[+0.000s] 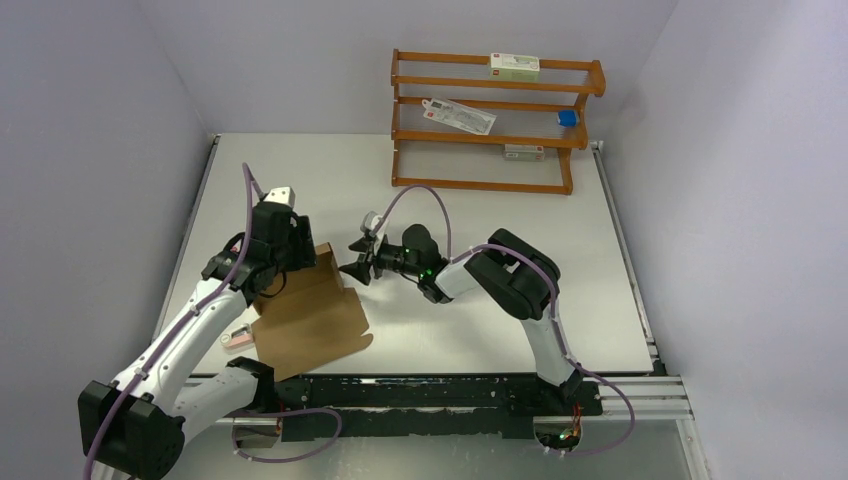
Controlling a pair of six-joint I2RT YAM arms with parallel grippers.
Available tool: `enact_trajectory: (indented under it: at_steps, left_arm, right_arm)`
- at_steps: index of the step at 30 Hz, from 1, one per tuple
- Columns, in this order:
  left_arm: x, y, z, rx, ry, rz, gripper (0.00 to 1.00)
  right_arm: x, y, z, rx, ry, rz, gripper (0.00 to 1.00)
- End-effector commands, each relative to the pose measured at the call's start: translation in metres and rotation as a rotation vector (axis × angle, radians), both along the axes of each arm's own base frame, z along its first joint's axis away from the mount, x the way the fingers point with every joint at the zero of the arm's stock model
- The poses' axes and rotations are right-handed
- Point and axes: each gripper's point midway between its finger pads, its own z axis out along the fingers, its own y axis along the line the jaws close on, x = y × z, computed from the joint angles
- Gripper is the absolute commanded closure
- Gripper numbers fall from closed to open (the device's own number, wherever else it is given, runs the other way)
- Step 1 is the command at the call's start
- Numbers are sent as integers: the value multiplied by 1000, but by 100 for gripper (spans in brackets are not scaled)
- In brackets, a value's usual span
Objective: Fold the paper box
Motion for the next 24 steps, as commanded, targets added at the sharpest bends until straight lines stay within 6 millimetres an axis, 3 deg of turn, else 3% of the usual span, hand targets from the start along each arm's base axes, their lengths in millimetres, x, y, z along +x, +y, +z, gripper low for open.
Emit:
enact_trajectory:
  at_steps: [1,8,19,24]
  left_arm:
    - [-13,-13,-15,-42,71,-81,38]
    - [-15,-21,-20,-66,86,-126,41]
    - [-14,-22,-25,-61,105,-130,43]
    - [-15,-24,-26,-68,107,-139,43]
  right_arm:
    - [-2,17,9,30,-47,27,37]
    - [-8,27,4,30,-48,40,37]
    - [-27,10,5,-5,-37,72,37]
    - [-28,14,11,4,-46,95,36]
